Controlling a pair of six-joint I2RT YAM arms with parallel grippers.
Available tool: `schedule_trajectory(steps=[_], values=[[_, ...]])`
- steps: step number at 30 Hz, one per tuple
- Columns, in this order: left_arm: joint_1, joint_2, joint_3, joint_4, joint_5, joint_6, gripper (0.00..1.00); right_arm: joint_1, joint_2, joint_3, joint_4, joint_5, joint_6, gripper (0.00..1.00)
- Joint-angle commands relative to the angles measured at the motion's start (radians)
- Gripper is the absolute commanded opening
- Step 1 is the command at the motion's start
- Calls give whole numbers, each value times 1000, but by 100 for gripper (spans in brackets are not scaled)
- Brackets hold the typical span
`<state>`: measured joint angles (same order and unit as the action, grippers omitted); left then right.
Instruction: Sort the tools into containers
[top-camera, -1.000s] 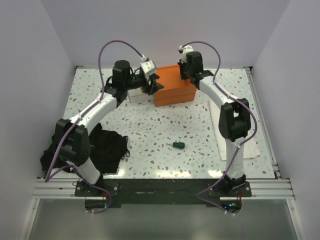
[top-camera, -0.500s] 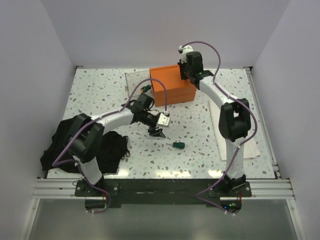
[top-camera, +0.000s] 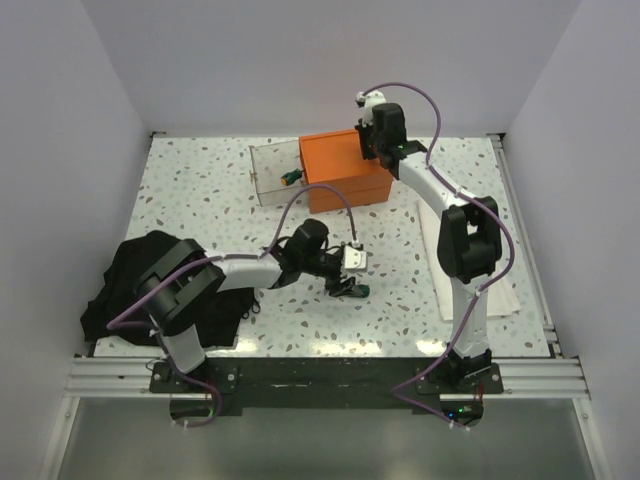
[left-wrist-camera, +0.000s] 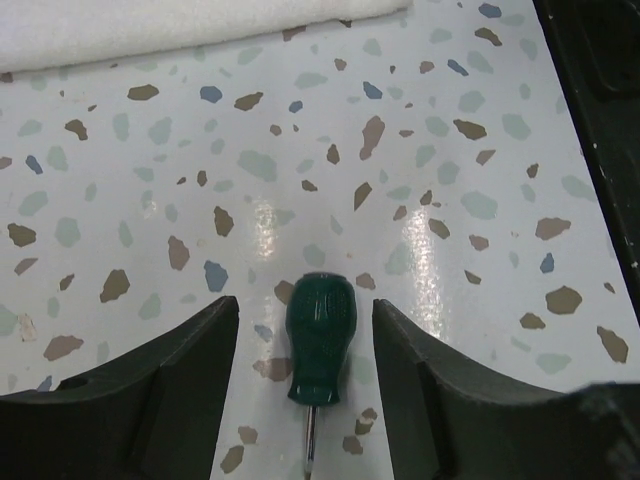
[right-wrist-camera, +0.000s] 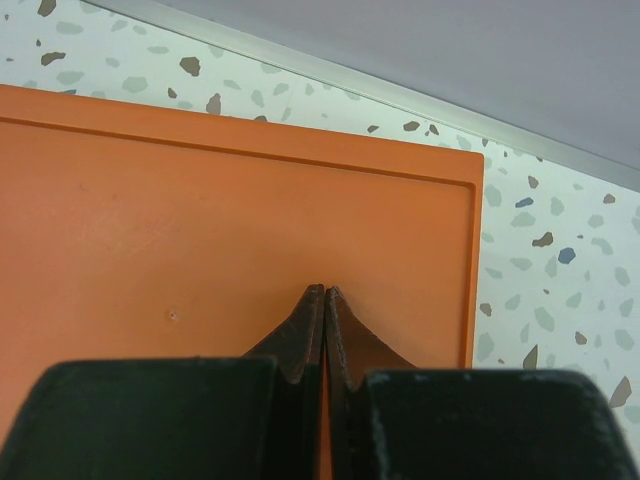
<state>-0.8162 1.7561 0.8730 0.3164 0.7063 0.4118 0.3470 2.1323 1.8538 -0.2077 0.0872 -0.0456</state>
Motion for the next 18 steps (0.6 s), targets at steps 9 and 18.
schedule_trajectory(steps=[9, 18], values=[[-35, 108, 90, -59, -165, 2, 54, -13, 63, -33, -140, 37, -20, 0], [6, 121, 188, -189, -110, 73, 23, -11, 67, -25, -153, 39, -25, 0]])
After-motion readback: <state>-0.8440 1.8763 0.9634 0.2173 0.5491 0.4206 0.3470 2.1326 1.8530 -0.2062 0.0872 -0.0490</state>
